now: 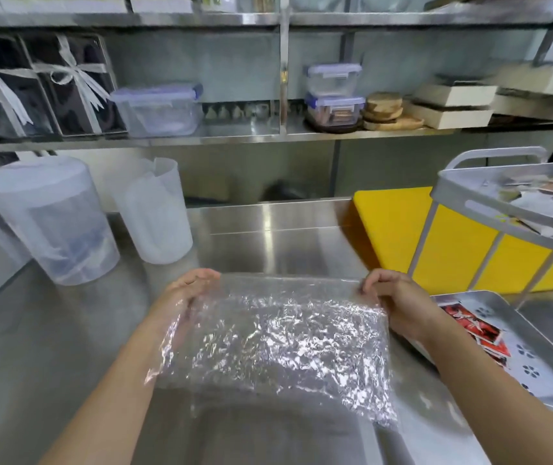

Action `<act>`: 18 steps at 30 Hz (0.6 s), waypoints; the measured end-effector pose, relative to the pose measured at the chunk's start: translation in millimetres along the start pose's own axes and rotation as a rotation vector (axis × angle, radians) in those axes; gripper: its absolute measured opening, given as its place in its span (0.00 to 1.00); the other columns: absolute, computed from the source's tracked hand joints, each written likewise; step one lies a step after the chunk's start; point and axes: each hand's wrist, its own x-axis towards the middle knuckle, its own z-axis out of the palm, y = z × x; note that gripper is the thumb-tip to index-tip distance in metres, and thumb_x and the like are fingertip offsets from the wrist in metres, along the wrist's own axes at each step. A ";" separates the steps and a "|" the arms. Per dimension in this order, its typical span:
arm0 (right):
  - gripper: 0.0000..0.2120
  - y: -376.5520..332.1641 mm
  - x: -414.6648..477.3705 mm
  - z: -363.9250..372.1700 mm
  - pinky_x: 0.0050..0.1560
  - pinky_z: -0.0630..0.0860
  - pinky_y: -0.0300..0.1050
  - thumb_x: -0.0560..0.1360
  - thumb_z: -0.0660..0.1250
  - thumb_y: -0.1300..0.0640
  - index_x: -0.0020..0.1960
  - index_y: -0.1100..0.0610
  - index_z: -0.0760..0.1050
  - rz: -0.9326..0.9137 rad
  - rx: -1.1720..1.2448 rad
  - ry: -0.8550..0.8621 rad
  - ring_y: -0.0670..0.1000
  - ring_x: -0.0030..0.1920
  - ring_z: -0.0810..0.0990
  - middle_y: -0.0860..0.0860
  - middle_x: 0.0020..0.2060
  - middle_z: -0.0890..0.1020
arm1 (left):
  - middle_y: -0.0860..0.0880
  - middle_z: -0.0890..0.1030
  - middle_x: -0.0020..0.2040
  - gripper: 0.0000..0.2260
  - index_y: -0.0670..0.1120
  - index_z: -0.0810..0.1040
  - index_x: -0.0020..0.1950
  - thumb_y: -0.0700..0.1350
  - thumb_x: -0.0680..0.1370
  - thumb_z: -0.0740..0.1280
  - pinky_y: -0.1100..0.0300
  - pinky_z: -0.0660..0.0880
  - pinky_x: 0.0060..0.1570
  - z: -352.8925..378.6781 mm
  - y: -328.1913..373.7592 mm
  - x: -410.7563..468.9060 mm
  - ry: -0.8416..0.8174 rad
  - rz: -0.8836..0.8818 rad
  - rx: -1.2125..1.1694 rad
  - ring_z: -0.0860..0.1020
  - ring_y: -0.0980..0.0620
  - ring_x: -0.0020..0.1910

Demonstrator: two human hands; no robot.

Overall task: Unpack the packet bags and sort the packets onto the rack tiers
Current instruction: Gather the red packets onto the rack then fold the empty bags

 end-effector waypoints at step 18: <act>0.11 -9.9 -4.2 -2.7 0.50 0.67 0.42 0.73 0.62 0.69 0.49 0.57 0.77 -0.277 -0.816 0.237 0.51 0.53 0.74 0.53 0.50 0.77 | 0.55 0.82 0.35 0.12 0.46 0.73 0.43 0.31 0.70 0.71 0.58 0.71 0.42 29.2 25.7 -23.1 -0.141 0.187 0.383 0.77 0.50 0.42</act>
